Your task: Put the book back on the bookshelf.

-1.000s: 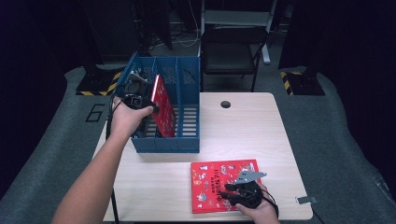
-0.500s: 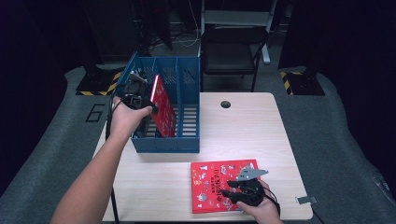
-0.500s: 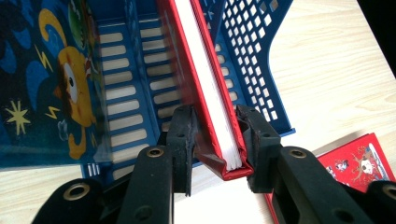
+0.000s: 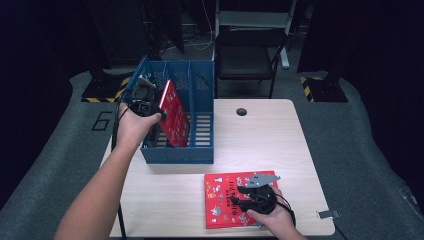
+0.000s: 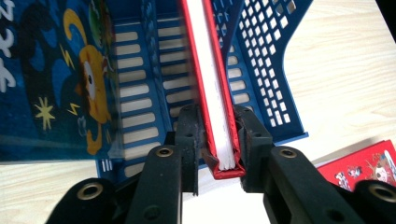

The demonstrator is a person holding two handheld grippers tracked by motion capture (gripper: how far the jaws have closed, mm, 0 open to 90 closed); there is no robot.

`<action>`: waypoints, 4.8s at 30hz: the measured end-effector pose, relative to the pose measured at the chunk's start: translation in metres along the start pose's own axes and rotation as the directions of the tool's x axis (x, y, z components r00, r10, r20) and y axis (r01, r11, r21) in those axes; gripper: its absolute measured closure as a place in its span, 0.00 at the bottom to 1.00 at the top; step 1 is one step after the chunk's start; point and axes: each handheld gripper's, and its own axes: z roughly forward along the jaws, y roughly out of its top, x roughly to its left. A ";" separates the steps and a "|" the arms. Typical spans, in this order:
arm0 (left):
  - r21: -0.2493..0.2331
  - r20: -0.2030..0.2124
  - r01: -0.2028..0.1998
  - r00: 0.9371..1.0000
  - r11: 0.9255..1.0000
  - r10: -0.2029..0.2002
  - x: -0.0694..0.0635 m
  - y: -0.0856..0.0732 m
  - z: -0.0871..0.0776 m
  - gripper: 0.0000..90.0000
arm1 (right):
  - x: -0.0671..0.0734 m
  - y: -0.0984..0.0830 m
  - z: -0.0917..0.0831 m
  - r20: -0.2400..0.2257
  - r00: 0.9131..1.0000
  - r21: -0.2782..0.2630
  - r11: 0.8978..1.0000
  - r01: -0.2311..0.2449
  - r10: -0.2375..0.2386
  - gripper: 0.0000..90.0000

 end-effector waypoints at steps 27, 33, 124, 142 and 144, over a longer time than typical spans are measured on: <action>-0.001 -0.032 0.009 0.999 1.000 -0.009 -0.010 0.010 0.004 0.86 | -0.007 0.082 0.025 -0.059 0.989 -0.091 0.988 0.127 -0.132 0.62; 0.001 -0.035 0.009 0.999 1.000 -0.009 -0.012 0.010 0.005 0.86 | -0.010 0.093 0.029 -0.087 0.987 -0.107 0.987 0.122 -0.132 0.67; 0.029 -0.075 0.093 0.993 0.995 -0.091 -0.021 0.041 -0.017 0.88 | -0.018 0.195 0.158 -0.267 0.964 -0.053 0.998 -0.027 0.012 1.00; 0.028 -0.094 0.107 0.990 0.994 -0.104 -0.021 0.044 -0.023 0.88 | -0.013 0.205 0.168 -0.255 0.967 -0.056 0.998 -0.030 0.014 1.00; 0.022 -0.094 0.113 0.989 0.993 -0.111 -0.020 0.044 -0.023 0.88 | -0.015 0.206 0.169 -0.245 0.970 -0.060 0.998 -0.026 0.010 1.00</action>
